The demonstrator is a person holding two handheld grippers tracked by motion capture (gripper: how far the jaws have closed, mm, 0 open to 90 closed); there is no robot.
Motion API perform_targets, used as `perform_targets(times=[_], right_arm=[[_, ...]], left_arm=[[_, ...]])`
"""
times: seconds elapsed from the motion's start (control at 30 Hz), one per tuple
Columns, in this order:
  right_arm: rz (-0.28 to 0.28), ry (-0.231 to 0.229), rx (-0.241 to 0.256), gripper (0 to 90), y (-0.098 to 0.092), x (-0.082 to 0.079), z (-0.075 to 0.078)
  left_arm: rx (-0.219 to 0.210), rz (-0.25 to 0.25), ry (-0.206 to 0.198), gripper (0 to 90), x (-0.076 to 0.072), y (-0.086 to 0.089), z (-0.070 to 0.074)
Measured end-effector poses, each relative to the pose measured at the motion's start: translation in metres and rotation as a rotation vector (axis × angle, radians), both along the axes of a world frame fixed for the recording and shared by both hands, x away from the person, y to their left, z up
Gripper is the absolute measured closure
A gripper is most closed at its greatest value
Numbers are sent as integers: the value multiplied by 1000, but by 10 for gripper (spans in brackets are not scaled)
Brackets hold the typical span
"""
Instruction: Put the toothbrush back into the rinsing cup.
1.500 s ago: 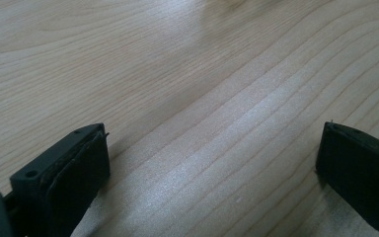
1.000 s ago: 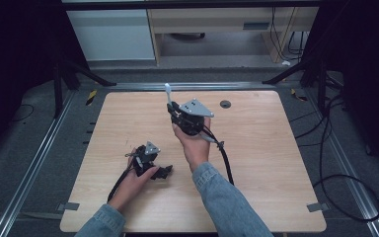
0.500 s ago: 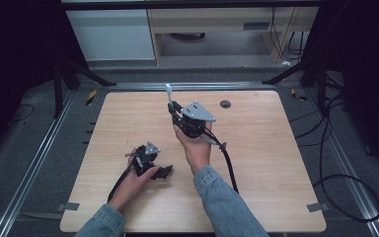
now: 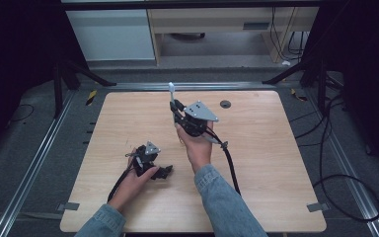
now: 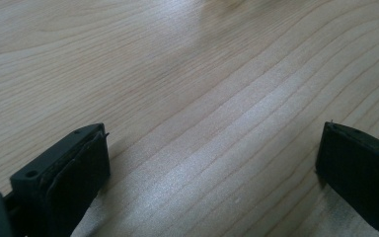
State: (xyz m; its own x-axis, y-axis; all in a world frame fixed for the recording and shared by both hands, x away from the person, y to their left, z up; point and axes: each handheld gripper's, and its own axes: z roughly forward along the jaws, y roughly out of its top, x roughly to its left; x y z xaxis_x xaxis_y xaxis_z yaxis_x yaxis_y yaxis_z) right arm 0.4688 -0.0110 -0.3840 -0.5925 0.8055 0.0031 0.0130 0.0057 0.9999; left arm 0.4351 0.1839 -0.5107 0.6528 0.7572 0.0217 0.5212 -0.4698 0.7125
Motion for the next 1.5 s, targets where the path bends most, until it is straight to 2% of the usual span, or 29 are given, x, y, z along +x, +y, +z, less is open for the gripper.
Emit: perform_targets(times=[0.07,0.37,0.73,1.3,1.5], right_arm=[[-2,-1,8,793,0,0,-1],[-6,-30,-15,793,1,2,-6],[-8,-23,-48,792,2,-1,-15],[-38,-6,-62,793,-5,2,-23],[-27,4,-70,793,-5,2,-25]], left_arm=[[0,0,0,0,0,0,0],[-1,-1,1,0,0,0,0],[0,0,0,0,0,0,0],[0,0,0,0,0,0,0],[0,0,0,0,0,0,0]])
